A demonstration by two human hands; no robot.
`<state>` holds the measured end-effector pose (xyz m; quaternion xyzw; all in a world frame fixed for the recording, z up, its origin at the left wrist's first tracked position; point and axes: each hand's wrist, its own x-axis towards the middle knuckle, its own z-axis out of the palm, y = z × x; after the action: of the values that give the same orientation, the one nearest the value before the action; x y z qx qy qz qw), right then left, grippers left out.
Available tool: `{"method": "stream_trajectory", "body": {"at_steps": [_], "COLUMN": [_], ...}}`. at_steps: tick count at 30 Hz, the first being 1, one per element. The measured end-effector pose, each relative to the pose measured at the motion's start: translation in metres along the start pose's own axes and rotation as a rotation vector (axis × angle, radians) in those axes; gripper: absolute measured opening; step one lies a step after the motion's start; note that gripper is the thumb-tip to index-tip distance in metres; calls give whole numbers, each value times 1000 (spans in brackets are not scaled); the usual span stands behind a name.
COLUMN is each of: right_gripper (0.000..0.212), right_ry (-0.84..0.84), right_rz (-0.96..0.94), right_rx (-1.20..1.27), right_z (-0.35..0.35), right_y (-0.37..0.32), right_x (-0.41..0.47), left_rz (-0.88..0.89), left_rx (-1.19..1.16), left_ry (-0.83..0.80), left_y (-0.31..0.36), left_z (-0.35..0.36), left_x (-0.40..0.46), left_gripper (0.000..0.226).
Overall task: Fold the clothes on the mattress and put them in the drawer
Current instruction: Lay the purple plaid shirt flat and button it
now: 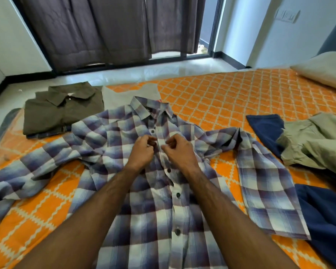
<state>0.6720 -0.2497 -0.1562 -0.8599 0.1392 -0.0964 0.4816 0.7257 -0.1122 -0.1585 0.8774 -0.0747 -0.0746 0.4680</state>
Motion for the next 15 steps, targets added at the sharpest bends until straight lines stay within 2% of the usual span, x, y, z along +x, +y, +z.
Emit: {"method": "stream_trajectory", "body": {"at_steps": [2, 3, 9, 13, 15], "right_gripper": [28, 28, 12, 7, 8], "right_ry": [-86, -111, -87, -68, -48], "right_rz": [63, 97, 137, 194, 202], "right_rx": [-52, -54, 100, 182, 197], "right_z": [12, 16, 10, 10, 11], "right_y": [1, 7, 35, 37, 35], "right_x": [12, 14, 21, 22, 21], "left_rz": [-51, -75, -44, -43, -34], "left_rx": [9, 11, 54, 70, 79], "left_ry": [-8, -11, 47, 15, 7], "left_y": [-7, -14, -29, -28, -24], "left_z": [4, 7, 21, 20, 16], "left_x": [11, 13, 18, 13, 9], "left_gripper": [27, 24, 3, 16, 16]}}
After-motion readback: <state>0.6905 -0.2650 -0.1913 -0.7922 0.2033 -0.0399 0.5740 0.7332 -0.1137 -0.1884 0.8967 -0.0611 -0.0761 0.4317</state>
